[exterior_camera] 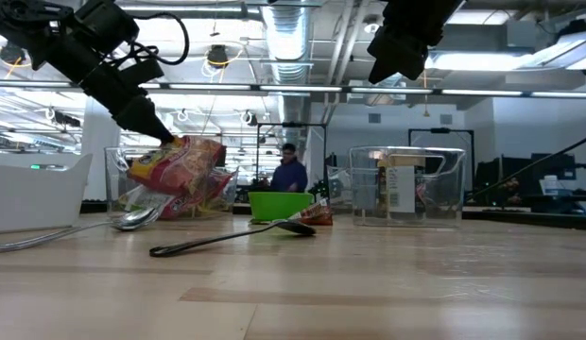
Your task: Pick & Place Food Item
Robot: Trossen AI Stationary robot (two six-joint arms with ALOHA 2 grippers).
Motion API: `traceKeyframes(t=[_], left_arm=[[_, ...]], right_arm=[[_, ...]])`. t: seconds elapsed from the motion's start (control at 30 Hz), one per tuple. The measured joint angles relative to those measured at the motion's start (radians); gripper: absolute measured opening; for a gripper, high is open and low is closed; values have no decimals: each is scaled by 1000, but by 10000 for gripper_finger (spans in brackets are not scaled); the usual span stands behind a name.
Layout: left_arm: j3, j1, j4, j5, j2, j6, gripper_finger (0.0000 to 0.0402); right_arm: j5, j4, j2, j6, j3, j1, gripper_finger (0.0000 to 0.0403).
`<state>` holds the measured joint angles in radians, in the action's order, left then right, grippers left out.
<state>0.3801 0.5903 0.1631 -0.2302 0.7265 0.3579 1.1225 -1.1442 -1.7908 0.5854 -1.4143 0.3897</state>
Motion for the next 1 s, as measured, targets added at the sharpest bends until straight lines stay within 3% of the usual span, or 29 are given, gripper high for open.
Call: traceKeyframes(t=[0.47, 0.67, 1.0], left_arm=[[0, -1, 7, 1, 0, -89, 151], [0, -1, 16, 96, 0, -136, 150], [0, -1, 17, 107, -3, -139, 150]], right_arm=[[0, 0, 0, 0, 0, 0, 0], [0, 0, 0, 0, 0, 0, 0], [0, 0, 0, 0, 0, 0, 0]])
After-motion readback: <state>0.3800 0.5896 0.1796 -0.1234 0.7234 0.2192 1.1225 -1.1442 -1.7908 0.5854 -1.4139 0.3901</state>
